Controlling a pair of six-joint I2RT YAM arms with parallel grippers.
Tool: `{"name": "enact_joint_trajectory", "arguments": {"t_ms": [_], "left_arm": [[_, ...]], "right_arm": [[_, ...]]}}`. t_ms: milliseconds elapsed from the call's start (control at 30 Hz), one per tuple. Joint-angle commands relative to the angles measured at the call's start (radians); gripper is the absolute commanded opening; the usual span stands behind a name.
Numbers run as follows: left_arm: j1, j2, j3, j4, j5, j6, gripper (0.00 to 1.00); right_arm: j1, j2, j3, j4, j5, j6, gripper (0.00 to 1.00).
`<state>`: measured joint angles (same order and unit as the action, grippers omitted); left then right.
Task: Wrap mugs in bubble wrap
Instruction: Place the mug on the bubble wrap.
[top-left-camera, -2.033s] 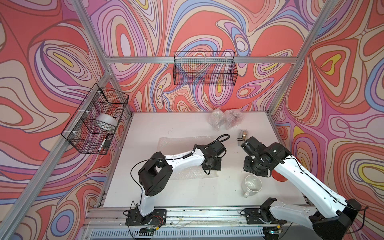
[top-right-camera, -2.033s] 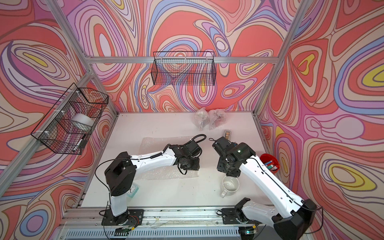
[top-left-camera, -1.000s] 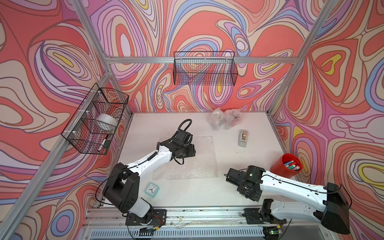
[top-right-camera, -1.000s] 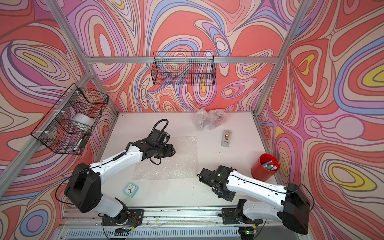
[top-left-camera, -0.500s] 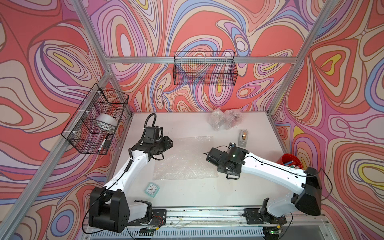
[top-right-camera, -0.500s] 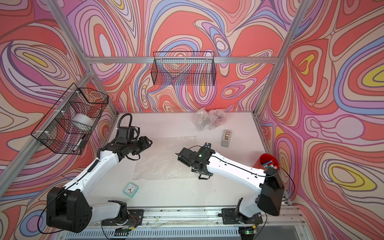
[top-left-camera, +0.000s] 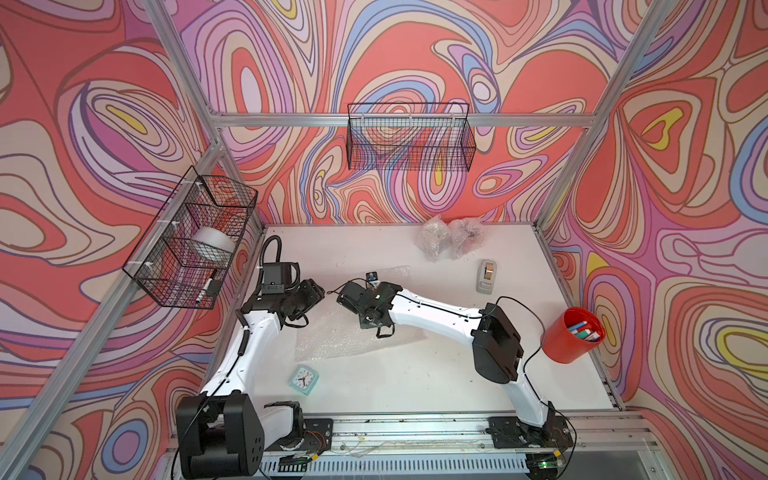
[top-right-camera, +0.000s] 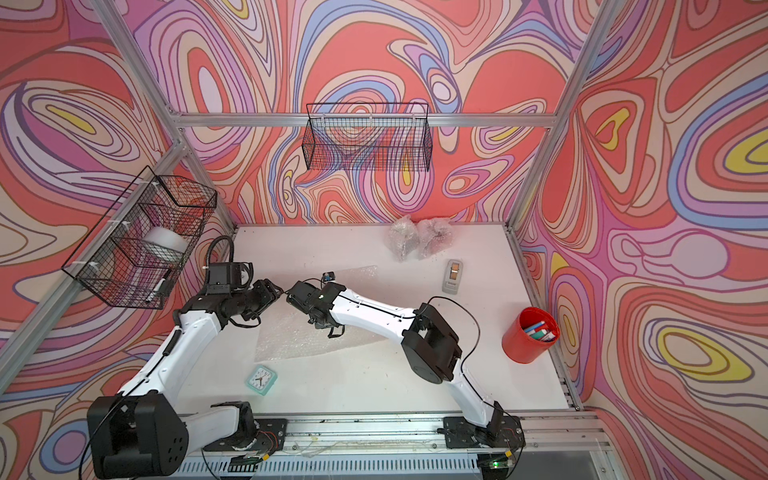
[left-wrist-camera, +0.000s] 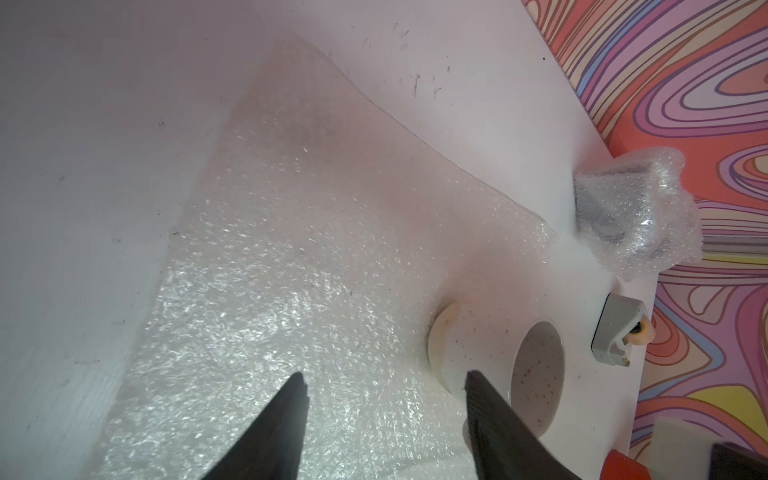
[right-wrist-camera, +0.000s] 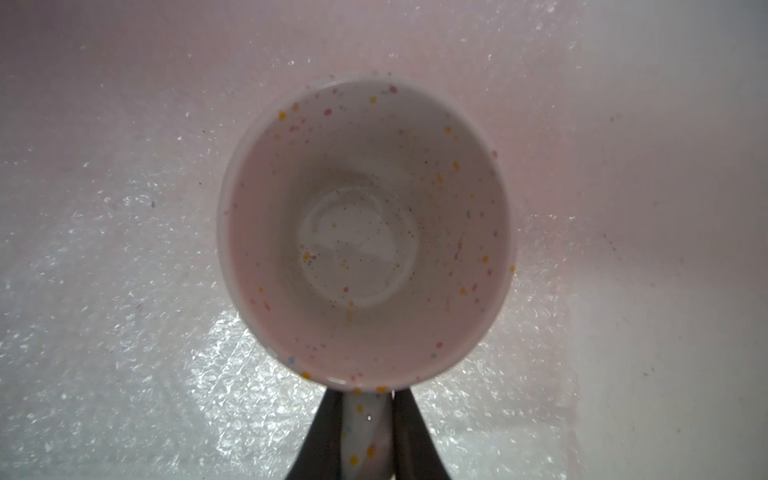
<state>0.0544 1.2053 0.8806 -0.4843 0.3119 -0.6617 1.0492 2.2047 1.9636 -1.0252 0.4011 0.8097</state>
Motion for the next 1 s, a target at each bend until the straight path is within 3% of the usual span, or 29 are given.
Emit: {"name": "enact_joint_trajectory", "arguments": {"t_ms": [0,233,567,967], "left_arm": [[0.017,-0.015,-0.018,-0.041,0.023,0.021,0.63],[0.058,-0.008,-0.029,-0.03,0.036,0.009,0.63],[0.196,-0.068,-0.058,-0.017,0.077,-0.005,0.63],[0.219,-0.065,-0.059,-0.025,0.092,0.001,0.63]], "right_arm": [[0.014,0.027,0.068,0.0,0.037,-0.041,0.0],[0.045,0.032,0.148,0.002,0.092,-0.086,0.0],[0.053,0.095,0.26,0.089,0.039,-0.169,0.0],[0.052,0.228,0.452,0.06,0.019,-0.19,0.0]]}}
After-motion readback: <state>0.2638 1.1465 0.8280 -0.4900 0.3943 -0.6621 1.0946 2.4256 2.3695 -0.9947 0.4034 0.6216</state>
